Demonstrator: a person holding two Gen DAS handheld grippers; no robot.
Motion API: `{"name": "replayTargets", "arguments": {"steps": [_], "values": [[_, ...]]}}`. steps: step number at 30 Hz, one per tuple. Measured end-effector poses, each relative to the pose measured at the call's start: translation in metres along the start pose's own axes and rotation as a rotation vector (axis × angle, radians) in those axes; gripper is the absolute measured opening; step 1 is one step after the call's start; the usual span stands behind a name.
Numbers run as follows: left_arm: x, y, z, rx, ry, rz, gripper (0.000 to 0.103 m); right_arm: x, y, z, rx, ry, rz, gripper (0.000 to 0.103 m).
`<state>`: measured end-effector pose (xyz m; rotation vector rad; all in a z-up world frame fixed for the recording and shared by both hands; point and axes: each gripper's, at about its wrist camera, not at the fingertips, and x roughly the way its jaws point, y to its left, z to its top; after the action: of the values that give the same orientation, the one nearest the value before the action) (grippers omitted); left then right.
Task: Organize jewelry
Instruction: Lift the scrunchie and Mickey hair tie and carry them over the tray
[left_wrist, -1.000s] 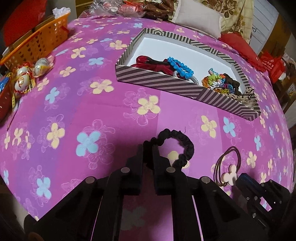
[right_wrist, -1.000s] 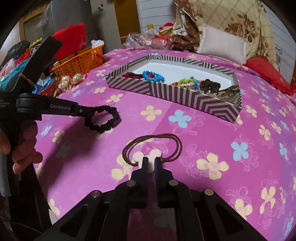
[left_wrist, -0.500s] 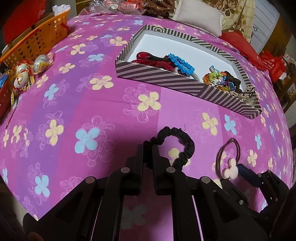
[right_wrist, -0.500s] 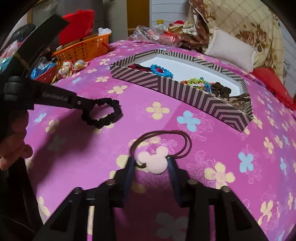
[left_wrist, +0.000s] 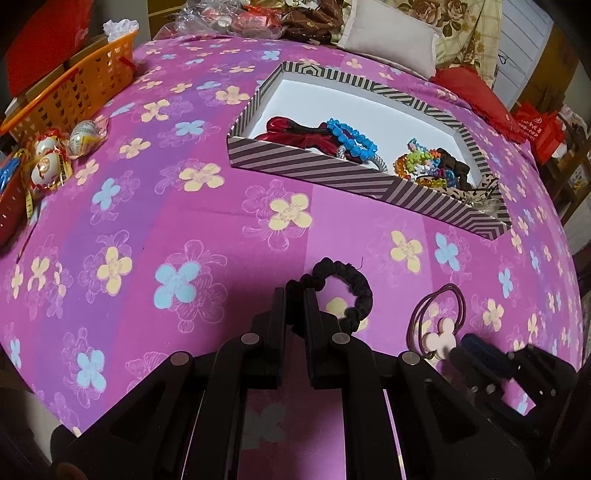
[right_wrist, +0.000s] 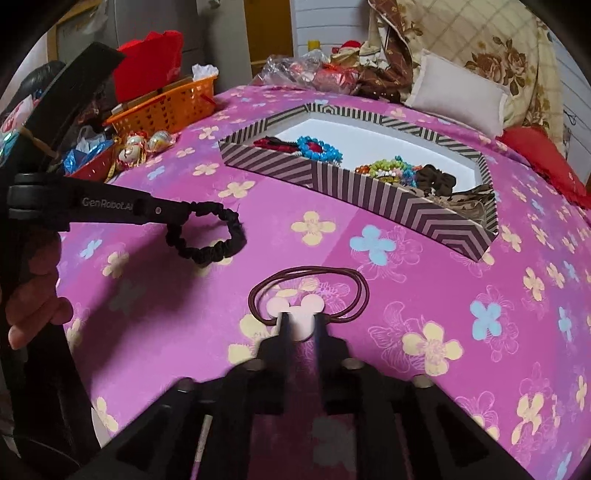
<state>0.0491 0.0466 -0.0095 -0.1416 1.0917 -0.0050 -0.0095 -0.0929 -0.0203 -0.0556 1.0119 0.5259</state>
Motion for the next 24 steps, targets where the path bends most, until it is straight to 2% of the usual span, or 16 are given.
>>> {"name": "replayTargets", "arguments": {"steps": [1,2,4,8,12,17,24], "values": [[0.000,0.000,-0.001,-0.002,0.002,-0.001,0.007,0.002,0.001,0.001,-0.004,-0.003,-0.009,0.035],[0.000,0.000,-0.001,-0.003,0.002,-0.001,0.007,0.005,0.002,0.003,-0.005,0.002,-0.008,0.036],[0.001,0.001,-0.002,-0.005,0.001,0.001,0.007,0.012,0.002,0.005,-0.003,0.029,-0.007,0.036],[0.007,0.000,-0.002,-0.003,0.012,0.005,0.007,0.016,0.000,0.010,0.011,0.024,-0.008,0.037],[0.013,-0.001,-0.003,-0.004,0.025,-0.001,0.007,0.017,0.009,0.011,-0.043,0.036,-0.030,0.041],[0.018,-0.001,-0.003,-0.010,0.037,0.000,0.007,0.019,0.006,0.013,-0.017,0.033,-0.015,0.041],[0.020,-0.002,-0.004,-0.007,0.042,-0.005,0.007,0.011,0.006,0.005,-0.010,0.005,-0.002,0.035]]}}
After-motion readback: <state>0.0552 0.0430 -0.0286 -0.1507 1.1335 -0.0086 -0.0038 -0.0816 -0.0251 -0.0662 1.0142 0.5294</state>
